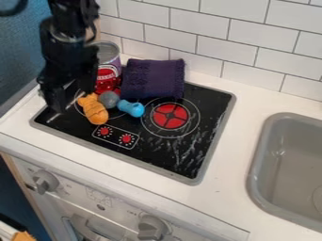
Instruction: Move the fish in the top right side of the stove
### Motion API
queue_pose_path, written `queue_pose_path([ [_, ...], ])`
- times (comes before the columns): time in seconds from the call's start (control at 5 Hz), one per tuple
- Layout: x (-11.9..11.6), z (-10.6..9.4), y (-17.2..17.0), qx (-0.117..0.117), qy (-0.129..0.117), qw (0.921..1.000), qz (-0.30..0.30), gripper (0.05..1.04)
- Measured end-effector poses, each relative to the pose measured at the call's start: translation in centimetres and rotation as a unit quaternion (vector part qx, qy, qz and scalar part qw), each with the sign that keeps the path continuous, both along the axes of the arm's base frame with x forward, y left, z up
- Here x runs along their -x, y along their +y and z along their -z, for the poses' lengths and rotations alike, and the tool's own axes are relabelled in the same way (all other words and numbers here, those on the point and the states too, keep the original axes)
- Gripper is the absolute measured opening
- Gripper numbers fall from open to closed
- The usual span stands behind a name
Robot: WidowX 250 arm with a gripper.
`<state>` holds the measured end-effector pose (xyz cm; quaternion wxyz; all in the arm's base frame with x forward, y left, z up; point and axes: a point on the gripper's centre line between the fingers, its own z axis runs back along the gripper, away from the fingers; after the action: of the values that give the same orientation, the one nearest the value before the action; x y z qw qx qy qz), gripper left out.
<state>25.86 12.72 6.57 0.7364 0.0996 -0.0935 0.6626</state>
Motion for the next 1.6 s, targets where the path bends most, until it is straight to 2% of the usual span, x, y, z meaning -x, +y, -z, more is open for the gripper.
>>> queue_pose_path([
  [0.2, -0.2, 1.5, -0.9, 0.0, 0.013, 0.9998, 0.017, 0.999],
  [0.6, -0.5, 2.4, -2.3, 0.032, 0.011, 0.9975, 0.061, 1.0],
  [0.8, -0.6, 3.1, -3.0, 0.044, 0.022, 0.9957, 0.078, 0.999],
  [1.0, -0.8, 4.2, -3.3, 0.047, 0.035, 0.995, 0.081, 0.997],
  [1.2, -1.3, 4.3, -3.3, 0.043, 0.035, 0.9954, 0.079, 0.943],
  [1.4, -1.6, 4.3, -3.2, 0.04, 0.031, 0.9959, 0.074, 0.654],
  [1.6, -1.4, 4.3, -3.2, 0.035, 0.035, 0.9964, 0.069, 0.412],
])
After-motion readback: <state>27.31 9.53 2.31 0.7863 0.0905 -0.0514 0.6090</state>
